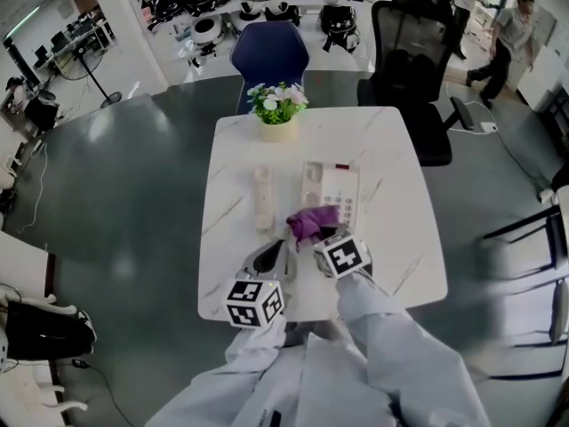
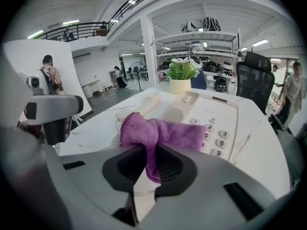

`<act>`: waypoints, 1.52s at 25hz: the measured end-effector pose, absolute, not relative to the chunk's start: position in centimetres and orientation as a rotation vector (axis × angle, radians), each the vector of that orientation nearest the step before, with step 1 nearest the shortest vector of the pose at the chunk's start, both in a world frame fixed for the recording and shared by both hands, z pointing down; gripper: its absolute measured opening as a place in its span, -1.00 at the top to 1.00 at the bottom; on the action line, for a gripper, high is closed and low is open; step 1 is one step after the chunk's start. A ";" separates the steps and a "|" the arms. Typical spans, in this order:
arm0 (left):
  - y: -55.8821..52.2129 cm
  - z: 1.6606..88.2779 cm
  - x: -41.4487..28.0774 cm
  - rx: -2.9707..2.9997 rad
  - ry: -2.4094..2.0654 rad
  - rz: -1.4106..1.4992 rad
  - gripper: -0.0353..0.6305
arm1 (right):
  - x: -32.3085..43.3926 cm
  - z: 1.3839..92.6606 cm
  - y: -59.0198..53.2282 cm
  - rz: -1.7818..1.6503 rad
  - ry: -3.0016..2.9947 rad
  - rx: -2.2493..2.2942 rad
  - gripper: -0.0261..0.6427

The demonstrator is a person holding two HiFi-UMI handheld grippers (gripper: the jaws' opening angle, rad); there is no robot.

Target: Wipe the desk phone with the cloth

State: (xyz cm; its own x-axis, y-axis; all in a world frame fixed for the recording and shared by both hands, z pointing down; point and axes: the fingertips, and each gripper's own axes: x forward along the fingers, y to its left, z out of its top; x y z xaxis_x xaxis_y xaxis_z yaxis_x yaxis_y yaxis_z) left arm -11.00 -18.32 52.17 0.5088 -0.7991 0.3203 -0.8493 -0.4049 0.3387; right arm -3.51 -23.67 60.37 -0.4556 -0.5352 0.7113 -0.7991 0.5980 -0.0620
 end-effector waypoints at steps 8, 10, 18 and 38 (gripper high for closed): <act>-17.9 52.4 -11.2 2.303 -1.355 0.151 0.90 | -3.7 61.0 -22.5 0.533 -2.170 1.032 0.81; -18.0 52.3 -11.3 2.304 -1.359 0.152 0.90 | -3.8 61.2 -22.3 0.542 -2.174 1.025 0.81; -18.0 51.1 -11.3 2.327 -1.370 0.149 0.90 | -4.0 61.4 -20.2 0.796 -2.236 0.945 0.81; -17.1 45.0 -11.0 2.409 -1.463 0.059 0.90 | 0.8 48.8 -18.5 1.077 -2.805 0.926 0.81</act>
State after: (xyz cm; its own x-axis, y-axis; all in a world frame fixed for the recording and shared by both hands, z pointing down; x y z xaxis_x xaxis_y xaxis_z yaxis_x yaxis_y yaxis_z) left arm -11.03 -17.08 44.95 0.4741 -0.8576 0.1994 -0.8709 -0.4234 0.2496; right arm 0.83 -18.50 48.81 -0.8266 -0.5261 0.1998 -0.5247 0.5921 -0.6117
